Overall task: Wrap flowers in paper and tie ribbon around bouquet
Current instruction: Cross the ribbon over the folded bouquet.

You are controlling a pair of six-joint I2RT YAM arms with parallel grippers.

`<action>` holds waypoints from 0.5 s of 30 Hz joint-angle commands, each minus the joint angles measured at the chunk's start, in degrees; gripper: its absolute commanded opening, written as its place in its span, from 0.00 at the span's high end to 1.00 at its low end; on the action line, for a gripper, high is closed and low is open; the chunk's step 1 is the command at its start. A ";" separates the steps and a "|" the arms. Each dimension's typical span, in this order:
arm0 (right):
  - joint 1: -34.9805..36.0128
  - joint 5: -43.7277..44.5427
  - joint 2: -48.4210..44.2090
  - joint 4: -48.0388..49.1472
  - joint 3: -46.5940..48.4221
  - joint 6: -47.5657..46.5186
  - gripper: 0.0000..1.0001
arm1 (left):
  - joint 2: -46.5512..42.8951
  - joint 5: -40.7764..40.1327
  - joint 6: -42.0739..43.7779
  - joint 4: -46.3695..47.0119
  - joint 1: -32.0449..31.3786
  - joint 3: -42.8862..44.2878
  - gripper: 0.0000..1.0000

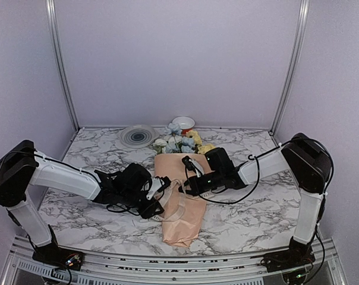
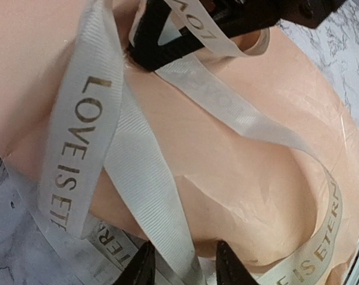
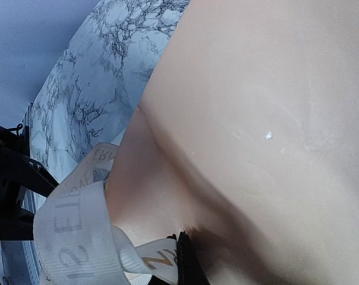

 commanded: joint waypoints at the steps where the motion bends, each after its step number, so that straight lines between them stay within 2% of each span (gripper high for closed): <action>1: -0.50 1.01 -0.10 -1.71 1.93 -0.49 1.00 | 1.55 -0.17 1.15 -3.73 -0.34 1.98 0.81; 2: -0.50 1.10 -0.10 -1.79 1.93 -0.45 1.00 | 1.71 -0.21 1.33 -3.61 -0.35 2.10 0.94; 3: -0.50 1.16 -0.10 -1.80 2.00 -0.45 1.00 | 1.69 -0.17 1.41 -3.43 -0.33 2.21 1.00; 15: -0.50 2.84 -1.21 -4.00 2.65 -1.28 1.00 | -2.49 -4.07 1.49 -0.67 -0.36 0.84 1.00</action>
